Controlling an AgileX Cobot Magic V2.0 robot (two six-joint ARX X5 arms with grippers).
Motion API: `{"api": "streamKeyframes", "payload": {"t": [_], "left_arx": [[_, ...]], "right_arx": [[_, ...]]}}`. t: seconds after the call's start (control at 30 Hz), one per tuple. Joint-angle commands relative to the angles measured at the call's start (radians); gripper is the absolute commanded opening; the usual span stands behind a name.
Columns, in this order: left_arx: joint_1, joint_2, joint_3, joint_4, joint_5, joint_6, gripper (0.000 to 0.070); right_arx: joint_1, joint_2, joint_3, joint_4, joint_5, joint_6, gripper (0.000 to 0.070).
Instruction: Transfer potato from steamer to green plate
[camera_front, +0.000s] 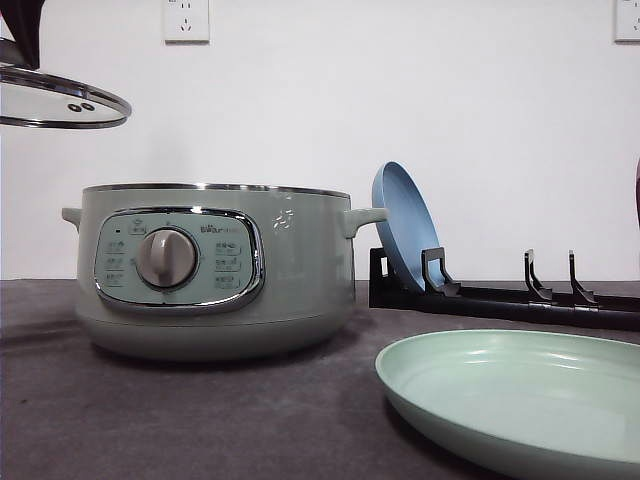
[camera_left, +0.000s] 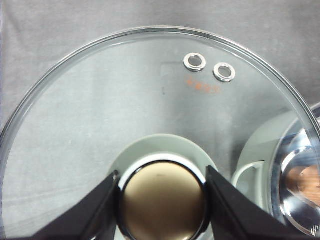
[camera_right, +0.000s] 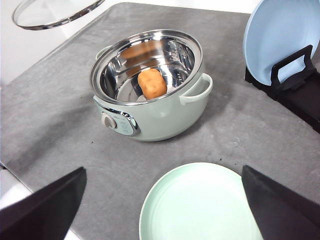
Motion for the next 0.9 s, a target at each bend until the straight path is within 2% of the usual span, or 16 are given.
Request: {"api": "streamKeyframes", "payload": {"t": [0.0, 0.17, 0.37, 0.57, 0.87], "left_arx": [[0.005, -0.016, 0.046, 0.026, 0.004, -0.006, 0.0001], [0.008, -0.016, 0.046, 0.026, 0.004, -0.005, 0.0001], [0.008, -0.016, 0.046, 0.025, 0.004, -0.006, 0.0001], [0.008, -0.016, 0.046, 0.022, 0.004, -0.005, 0.0001], [0.008, -0.016, 0.046, 0.023, 0.005, -0.013, 0.0001]], "right_arx": [[0.005, 0.007, 0.018, 0.007, 0.003, 0.008, 0.0629], [0.005, 0.080, 0.023, 0.041, -0.010, 0.015, 0.0628], [0.005, 0.328, 0.125, 0.049, -0.104, -0.060, 0.0628], [0.005, 0.647, 0.352, 0.018, -0.187, -0.165, 0.0628], [0.014, 1.093, 0.805, -0.136, -0.195, -0.315, 0.0628]]}}
